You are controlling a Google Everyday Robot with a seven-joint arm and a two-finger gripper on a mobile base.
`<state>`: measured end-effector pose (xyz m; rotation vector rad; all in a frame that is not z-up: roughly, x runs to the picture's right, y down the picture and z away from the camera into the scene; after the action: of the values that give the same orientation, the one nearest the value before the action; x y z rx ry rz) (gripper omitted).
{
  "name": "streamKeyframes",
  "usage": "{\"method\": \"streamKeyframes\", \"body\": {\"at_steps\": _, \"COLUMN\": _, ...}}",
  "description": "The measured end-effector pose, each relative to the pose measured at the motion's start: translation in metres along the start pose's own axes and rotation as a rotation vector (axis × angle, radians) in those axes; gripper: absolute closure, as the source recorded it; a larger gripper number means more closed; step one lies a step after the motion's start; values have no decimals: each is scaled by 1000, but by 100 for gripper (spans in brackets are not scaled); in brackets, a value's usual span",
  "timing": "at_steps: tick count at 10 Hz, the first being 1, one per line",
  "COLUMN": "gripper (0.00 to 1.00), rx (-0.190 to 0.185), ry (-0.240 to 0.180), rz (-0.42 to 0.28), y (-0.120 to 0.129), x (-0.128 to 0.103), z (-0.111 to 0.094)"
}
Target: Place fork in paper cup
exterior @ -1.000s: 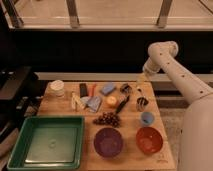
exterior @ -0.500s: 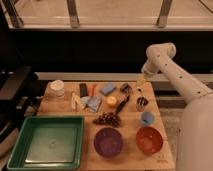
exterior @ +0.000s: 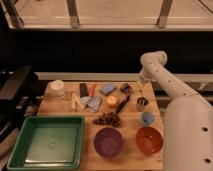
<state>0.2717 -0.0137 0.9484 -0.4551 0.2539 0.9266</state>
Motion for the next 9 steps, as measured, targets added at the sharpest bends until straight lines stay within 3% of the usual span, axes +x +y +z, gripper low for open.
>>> {"method": "streamKeyframes", "body": {"at_steps": 4, "gripper": 32, "rx": -21, "ry": 44, "rz": 84, "y": -10, "x": 4, "z": 33}}
{"method": "streamKeyframes", "body": {"at_steps": 9, "gripper": 32, "rx": -125, "ry": 85, "rz": 159, "y": -14, "x": 30, "z": 64}}
